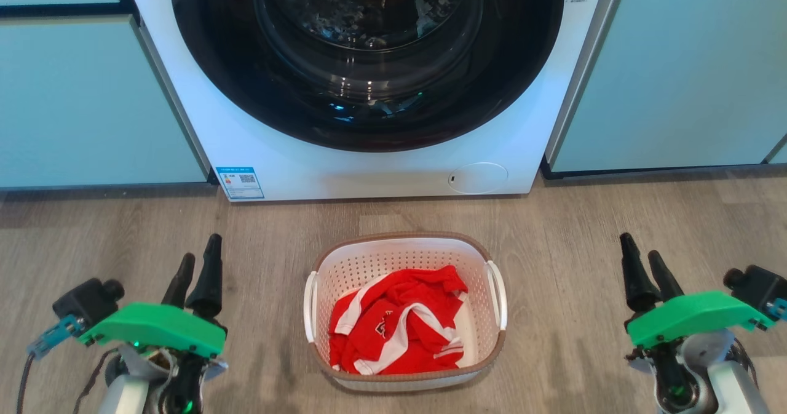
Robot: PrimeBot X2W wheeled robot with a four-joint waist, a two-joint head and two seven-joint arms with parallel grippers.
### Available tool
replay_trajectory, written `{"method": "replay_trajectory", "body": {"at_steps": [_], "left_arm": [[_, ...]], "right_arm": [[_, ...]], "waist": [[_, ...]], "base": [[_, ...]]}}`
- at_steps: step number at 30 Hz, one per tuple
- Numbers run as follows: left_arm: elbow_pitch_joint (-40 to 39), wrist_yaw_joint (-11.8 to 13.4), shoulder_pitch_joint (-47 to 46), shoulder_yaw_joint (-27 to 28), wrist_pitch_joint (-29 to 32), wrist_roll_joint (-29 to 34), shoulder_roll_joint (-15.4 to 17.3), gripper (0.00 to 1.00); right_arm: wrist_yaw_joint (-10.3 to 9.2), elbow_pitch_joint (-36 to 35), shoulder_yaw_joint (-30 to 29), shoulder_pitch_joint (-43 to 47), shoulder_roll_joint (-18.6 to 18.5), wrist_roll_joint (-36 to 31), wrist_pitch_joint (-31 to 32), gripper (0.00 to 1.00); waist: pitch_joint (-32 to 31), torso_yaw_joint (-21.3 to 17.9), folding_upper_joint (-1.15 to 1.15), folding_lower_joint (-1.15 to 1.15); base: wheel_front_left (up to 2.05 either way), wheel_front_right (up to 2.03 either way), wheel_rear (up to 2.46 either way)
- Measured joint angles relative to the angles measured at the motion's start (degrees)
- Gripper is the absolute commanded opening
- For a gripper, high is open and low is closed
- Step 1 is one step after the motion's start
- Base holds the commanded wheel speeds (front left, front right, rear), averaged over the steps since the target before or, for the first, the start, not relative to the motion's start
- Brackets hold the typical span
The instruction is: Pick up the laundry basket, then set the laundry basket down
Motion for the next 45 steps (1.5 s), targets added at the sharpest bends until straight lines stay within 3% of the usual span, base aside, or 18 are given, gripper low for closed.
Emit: {"method": "replay_trajectory", "body": {"at_steps": [14,27,45], "left_arm": [[-0.48,1.57,0.00,-3.43,-1.90,9.28,1.81,1.00],[-1.88,4.42,0.01,-6.15,-2.44,18.06,3.64,1.00],[-3.01,8.40,0.05,-8.69,-3.01,27.10,5.19,1.00]], "right_arm": [[0.00,0.12,2.10,-1.11,-0.47,-10.38,-2.13,1.00],[0.00,0.49,4.45,-1.21,-1.18,-21.25,-4.19,1.00],[0.00,2.08,6.42,-2.16,-1.37,-30.98,-6.58,1.00]], "waist": [[-0.14,-0.30,0.00,0.00],[-0.13,-0.66,0.00,0.00],[-0.15,-1.03,0.00,0.00]], "base": [[0.00,0.00,0.00],[0.00,0.00,0.00],[0.00,0.00,0.00]]}}
